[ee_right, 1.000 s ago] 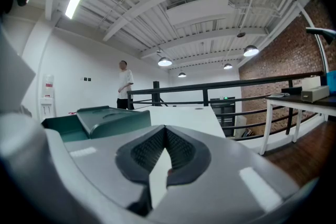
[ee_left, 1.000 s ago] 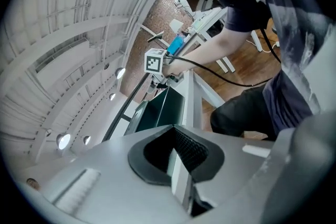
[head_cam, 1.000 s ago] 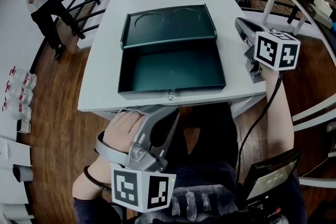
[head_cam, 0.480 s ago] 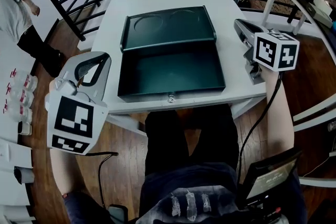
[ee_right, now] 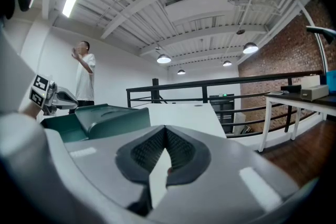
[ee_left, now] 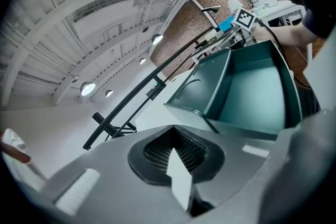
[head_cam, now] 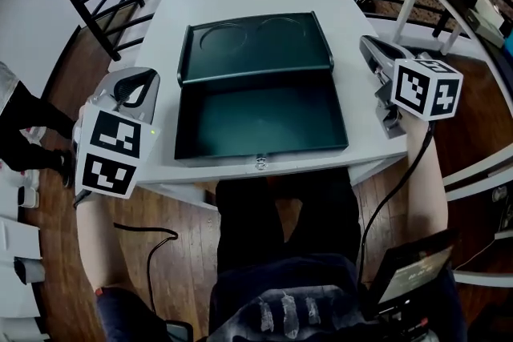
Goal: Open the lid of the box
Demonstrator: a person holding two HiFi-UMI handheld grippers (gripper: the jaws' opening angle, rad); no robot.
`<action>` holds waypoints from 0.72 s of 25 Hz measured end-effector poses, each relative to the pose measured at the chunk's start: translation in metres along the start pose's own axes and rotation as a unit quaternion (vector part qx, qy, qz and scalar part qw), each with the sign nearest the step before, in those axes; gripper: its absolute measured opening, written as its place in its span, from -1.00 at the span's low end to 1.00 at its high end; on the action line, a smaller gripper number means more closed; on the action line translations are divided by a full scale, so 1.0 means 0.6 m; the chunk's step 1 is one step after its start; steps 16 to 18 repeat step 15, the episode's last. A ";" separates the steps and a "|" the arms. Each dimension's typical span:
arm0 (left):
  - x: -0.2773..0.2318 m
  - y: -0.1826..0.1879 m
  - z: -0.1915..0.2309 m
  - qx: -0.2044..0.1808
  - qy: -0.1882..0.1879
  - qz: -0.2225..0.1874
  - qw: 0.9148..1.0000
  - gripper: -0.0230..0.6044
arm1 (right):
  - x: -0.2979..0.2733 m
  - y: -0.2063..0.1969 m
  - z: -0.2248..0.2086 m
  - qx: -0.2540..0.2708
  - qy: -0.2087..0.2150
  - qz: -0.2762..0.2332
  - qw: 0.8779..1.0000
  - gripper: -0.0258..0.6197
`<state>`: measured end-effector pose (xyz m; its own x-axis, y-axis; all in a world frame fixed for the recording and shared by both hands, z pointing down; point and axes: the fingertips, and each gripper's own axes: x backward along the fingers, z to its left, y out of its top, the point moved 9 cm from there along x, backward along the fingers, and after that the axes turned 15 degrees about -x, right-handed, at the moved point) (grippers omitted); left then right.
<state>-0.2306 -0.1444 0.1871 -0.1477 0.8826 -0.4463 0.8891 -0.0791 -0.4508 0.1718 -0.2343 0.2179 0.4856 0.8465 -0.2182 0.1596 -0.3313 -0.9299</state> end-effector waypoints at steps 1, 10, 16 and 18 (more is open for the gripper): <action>-0.001 -0.001 -0.002 -0.001 -0.001 -0.001 1.000 -0.87 | 0.000 0.001 0.000 0.000 0.000 0.000 1.000 -0.91; -0.008 -0.003 -0.010 -0.003 -0.011 -0.003 1.000 -0.87 | -0.001 0.001 0.000 -0.001 0.000 0.001 1.000 -0.91; -0.002 0.000 -0.009 -0.003 -0.010 -0.004 1.000 -0.87 | -0.003 0.004 0.003 -0.001 0.001 0.003 1.000 -0.91; -0.002 0.000 -0.009 -0.003 -0.010 -0.004 1.000 -0.87 | -0.003 0.004 0.003 -0.001 0.001 0.003 1.000 -0.91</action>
